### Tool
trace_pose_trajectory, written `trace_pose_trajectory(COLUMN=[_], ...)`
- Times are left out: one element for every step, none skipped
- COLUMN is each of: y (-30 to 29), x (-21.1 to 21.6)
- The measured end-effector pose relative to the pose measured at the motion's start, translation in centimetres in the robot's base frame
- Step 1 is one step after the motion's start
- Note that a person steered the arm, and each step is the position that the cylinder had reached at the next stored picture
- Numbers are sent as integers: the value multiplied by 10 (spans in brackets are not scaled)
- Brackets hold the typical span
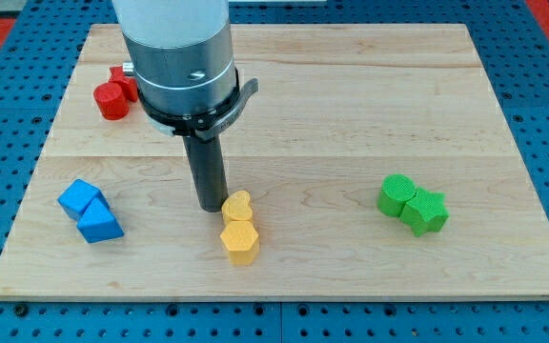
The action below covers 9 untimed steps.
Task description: Separate the blue blocks
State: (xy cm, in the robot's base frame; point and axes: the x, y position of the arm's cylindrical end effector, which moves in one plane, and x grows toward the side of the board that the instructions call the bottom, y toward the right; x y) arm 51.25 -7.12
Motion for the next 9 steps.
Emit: trace_pose_trajectory(y=[0, -14, -56, -124, -129, -133, -169, -170, -187], x=[0, 19, 47, 59, 43, 16, -7, 10, -19])
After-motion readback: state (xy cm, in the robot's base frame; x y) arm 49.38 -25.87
